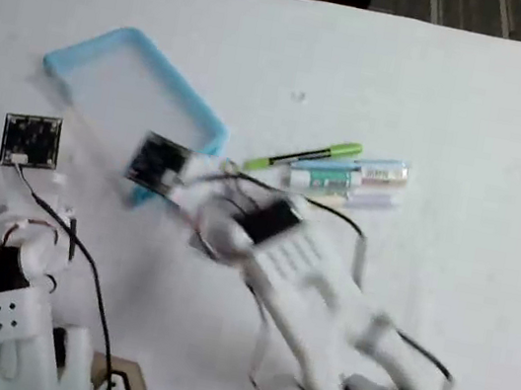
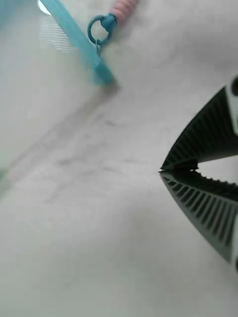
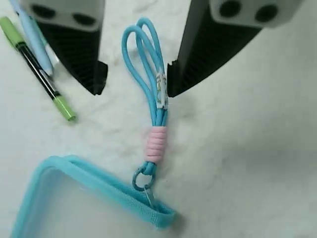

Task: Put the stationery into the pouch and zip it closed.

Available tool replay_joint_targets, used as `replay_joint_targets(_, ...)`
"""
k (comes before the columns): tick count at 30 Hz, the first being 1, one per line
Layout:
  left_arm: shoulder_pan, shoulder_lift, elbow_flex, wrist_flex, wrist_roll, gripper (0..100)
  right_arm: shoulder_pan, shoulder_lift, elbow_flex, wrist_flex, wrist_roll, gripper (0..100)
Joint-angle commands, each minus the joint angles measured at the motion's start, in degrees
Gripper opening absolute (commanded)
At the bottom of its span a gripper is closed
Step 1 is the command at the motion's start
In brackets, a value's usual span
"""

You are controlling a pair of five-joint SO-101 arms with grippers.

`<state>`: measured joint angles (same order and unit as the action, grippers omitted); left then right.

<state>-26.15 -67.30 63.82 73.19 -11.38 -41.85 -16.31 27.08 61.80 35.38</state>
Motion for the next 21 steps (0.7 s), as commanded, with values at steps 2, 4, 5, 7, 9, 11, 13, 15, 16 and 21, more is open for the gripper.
replay_joint_targets(2, -1.98, -0.75, 0.88, -1.67, -0.09, 2, -0.40, 21.41, -17.49, 2.59, 0.62, 20.8)
replay_joint_targets(4, -2.24, -0.75, 0.70, -1.76, -0.09, 2, -0.40, 28.79, -24.09, 4.62, 0.62, 22.6)
replay_joint_targets(5, -2.24, -0.75, 0.70, -1.76, -0.09, 2, -0.40, 32.31, -27.34, 5.67, 0.62, 23.5)
replay_joint_targets(7, -2.24, -0.75, 0.62, -1.76, -0.09, 2, -0.48, 38.73, -33.41, 7.52, 0.44, 24.1)
replay_joint_targets(9, -2.24, -0.75, 0.53, -1.76, 0.00, 2, -0.40, 44.35, -38.95, 9.27, -1.41, 24.1)
replay_joint_targets(11, -2.24, -0.75, 0.88, -1.76, 0.00, 2, -0.40, 49.10, -43.87, 11.12, -2.64, 24.1)
replay_joint_targets(13, -2.24, -0.57, 0.88, -1.76, 0.00, 2, -0.75, 52.79, -47.82, 12.88, -3.08, 24.1)
replay_joint_targets(15, -2.24, -0.57, 0.88, -1.76, 0.00, 2, -0.84, 55.96, -51.52, 14.64, -3.08, 24.1)
replay_joint_targets(16, -2.24, -0.57, 0.88, -1.76, 0.00, 2, -0.84, 57.36, -53.10, 15.43, -3.08, 24.1)
replay_joint_targets(21, -2.24, -0.57, 0.88, -1.76, 0.00, 2, -0.75, 62.29, -57.05, 17.80, -3.08, 23.8)
